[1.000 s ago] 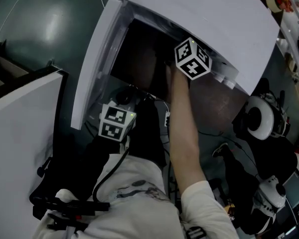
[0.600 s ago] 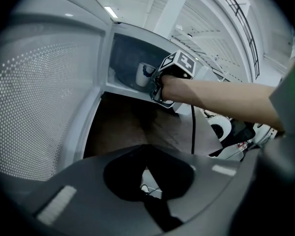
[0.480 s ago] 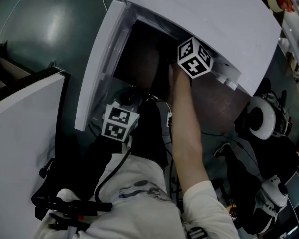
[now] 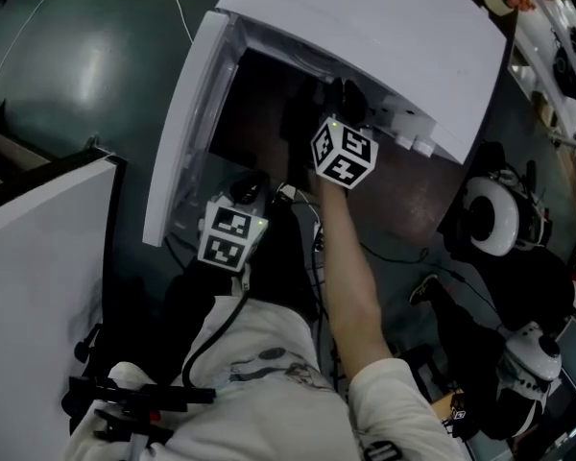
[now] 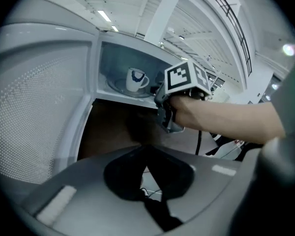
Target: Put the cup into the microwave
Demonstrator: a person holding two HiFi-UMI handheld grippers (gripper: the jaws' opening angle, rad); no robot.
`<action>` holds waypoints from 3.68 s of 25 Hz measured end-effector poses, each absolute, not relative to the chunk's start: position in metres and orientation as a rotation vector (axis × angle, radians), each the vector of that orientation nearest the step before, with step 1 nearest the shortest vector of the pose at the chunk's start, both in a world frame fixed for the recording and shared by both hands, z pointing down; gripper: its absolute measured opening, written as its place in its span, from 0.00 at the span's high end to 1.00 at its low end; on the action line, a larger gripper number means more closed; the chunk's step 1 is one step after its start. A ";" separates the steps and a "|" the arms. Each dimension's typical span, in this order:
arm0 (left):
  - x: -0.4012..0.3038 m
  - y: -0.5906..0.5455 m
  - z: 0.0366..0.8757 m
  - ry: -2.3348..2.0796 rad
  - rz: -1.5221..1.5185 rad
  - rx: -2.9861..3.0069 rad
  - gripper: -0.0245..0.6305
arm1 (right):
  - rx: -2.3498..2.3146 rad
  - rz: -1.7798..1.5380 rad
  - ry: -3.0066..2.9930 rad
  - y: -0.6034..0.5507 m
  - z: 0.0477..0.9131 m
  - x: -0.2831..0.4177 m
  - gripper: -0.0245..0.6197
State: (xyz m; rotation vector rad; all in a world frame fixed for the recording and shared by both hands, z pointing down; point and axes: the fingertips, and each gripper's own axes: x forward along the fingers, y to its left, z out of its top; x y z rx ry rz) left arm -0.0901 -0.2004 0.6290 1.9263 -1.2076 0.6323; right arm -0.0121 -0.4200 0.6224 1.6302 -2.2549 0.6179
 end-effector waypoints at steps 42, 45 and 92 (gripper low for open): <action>0.005 0.003 0.490 -1.365 0.405 2.284 0.96 | 1.432 0.453 -2.447 0.007 0.467 0.073 0.96; 0.019 0.019 0.475 -1.361 0.400 2.328 0.96 | 1.458 0.461 -2.447 0.031 0.461 0.084 0.96; -0.063 0.264 0.442 -1.341 0.393 2.469 0.96 | 1.687 0.333 -2.432 0.280 0.401 0.018 0.96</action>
